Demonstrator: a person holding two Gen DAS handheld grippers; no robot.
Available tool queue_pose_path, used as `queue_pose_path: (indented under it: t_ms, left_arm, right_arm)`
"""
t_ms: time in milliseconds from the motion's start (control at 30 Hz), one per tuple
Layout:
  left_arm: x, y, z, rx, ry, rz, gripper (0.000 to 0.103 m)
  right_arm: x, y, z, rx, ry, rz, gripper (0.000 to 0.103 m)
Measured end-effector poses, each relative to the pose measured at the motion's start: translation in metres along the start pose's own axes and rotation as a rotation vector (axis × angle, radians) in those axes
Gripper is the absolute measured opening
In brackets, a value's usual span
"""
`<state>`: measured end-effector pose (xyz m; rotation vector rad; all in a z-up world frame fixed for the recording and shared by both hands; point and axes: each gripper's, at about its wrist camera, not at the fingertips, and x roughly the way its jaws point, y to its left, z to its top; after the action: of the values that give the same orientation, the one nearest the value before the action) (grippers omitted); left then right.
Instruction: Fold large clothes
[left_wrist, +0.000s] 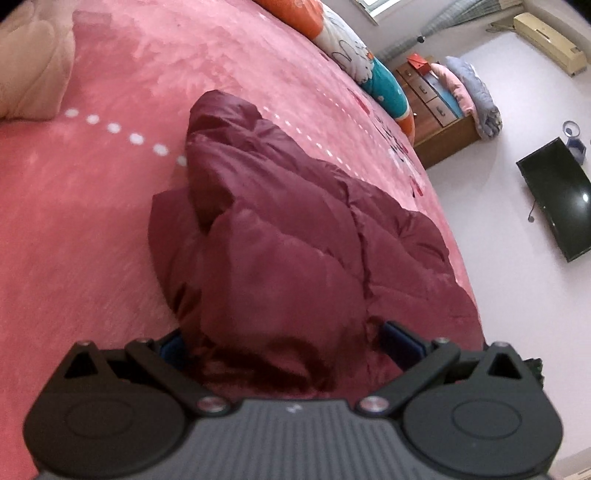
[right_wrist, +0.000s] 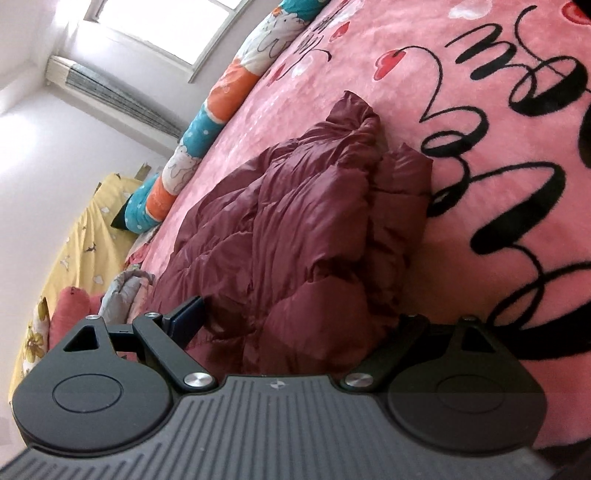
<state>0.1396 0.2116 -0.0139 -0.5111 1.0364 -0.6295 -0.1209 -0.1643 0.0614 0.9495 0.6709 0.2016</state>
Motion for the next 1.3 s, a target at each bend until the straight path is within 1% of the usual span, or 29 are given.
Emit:
queue_pose_path:
  t_ms: [67, 167, 267, 333, 367, 433, 467, 533, 633, 700, 733, 867, 933, 1033, 1200, 1300]
  left_arm:
    - [0.001, -0.003, -0.001, 0.013, -0.01, 0.016, 0.101]
    - [0.001, -0.008, -0.003, 0.041, -0.019, 0.055, 0.097]
    - [-0.003, -0.008, -0.006, 0.06, -0.028, 0.08, 0.088]
    - [-0.005, -0.009, -0.006, 0.063, -0.032, 0.086, 0.077]
    - [-0.006, -0.01, -0.007, 0.063, -0.033, 0.088, 0.074]
    - [-0.008, -0.014, -0.008, 0.074, -0.038, 0.102, 0.067]
    - [-0.01, -0.013, -0.01, 0.08, -0.04, 0.109, 0.065]
    - [-0.013, -0.018, -0.012, 0.089, -0.046, 0.127, 0.055]
    - [-0.014, -0.028, -0.012, 0.106, -0.054, 0.16, 0.048]
    - [-0.017, -0.033, -0.013, 0.113, -0.059, 0.184, 0.044]
    - [-0.018, -0.036, -0.013, 0.118, -0.063, 0.197, 0.041]
    - [-0.022, -0.051, -0.013, 0.146, -0.085, 0.243, 0.035]
    - [-0.026, -0.058, -0.013, 0.157, -0.098, 0.261, 0.032]
    - [-0.032, -0.07, -0.012, 0.173, -0.124, 0.279, 0.028]
    - [-0.04, -0.096, -0.009, 0.201, -0.152, 0.287, 0.026]
    - [-0.042, -0.115, -0.007, 0.231, -0.157, 0.278, 0.025]
  right_arm:
    - [-0.003, -0.001, -0.003, 0.009, -0.016, -0.01, 0.103]
    - [-0.003, 0.003, -0.005, 0.008, -0.032, -0.049, 0.103]
    - [-0.003, 0.01, -0.009, 0.007, -0.04, -0.086, 0.103]
    - [-0.004, 0.013, -0.01, 0.015, -0.047, -0.094, 0.103]
    - [-0.007, 0.013, -0.012, 0.018, -0.05, -0.096, 0.102]
    - [-0.009, 0.014, -0.014, 0.021, -0.058, -0.099, 0.094]
    - [-0.009, 0.015, -0.016, 0.025, -0.062, -0.1, 0.092]
    - [-0.011, 0.016, -0.017, 0.035, -0.071, -0.1, 0.084]
    - [-0.015, 0.02, -0.02, 0.037, -0.089, -0.111, 0.075]
    - [-0.015, 0.027, -0.022, 0.024, -0.108, -0.136, 0.071]
    - [-0.016, 0.031, -0.024, 0.011, -0.118, -0.151, 0.067]
    - [-0.019, 0.053, -0.031, -0.063, -0.161, -0.228, 0.059]
    - [-0.022, 0.062, -0.034, -0.094, -0.184, -0.256, 0.053]
    - [-0.029, 0.072, -0.039, -0.14, -0.216, -0.289, 0.048]
    - [-0.039, 0.085, -0.045, -0.216, -0.266, -0.331, 0.044]
    - [-0.044, 0.088, -0.046, -0.27, -0.3, -0.359, 0.042]
